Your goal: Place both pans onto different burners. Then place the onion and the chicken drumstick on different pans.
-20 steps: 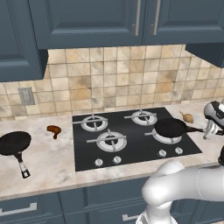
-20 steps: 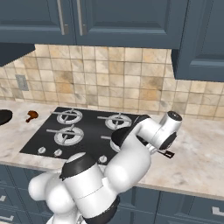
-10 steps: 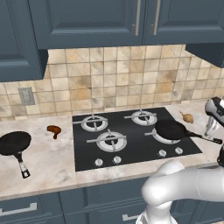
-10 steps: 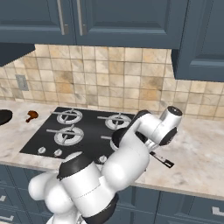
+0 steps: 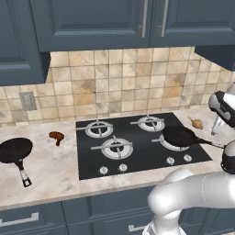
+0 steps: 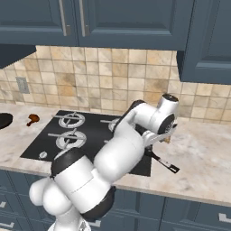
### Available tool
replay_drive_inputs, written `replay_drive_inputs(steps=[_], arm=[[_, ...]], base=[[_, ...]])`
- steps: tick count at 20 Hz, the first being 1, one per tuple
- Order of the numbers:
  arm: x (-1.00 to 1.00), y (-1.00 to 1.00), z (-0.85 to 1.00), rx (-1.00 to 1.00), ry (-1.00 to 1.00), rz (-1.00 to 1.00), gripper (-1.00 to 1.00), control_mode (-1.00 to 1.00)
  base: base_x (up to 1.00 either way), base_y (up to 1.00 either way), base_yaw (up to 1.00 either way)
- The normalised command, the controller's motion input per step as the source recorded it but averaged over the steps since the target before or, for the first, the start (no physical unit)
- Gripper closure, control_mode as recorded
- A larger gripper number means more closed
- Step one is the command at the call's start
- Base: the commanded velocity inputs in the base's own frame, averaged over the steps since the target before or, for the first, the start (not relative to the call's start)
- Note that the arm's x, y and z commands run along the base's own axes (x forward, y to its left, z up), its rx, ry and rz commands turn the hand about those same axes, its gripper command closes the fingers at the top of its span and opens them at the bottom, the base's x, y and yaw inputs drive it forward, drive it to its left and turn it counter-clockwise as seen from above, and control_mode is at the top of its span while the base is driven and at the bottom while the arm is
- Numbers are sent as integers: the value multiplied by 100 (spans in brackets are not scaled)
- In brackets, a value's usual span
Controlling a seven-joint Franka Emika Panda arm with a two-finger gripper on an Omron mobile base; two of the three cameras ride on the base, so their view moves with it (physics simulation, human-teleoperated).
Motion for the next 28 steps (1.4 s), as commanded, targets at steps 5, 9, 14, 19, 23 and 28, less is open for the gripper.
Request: replay_drive_inputs(steps=[5, 9, 14, 19, 23, 28], arm=[[28, 30, 20, -5, 13, -15, -100, -100], [39, 1, 0, -1, 4, -14, -100, -100], [46, -3, 0, 0, 0, -17, -100, -100], [48, -5, 0, 0, 0, -18, -100, -100], [41, -10, -2, 0, 0, -13, -100, -100], [40, -18, -7, 0, 0, -8, -100, -100]], base=[[0, 0, 0], [0, 0, 0], [0, 0, 0], [0, 0, 0], [0, 0, 0], [0, 0, 0]])
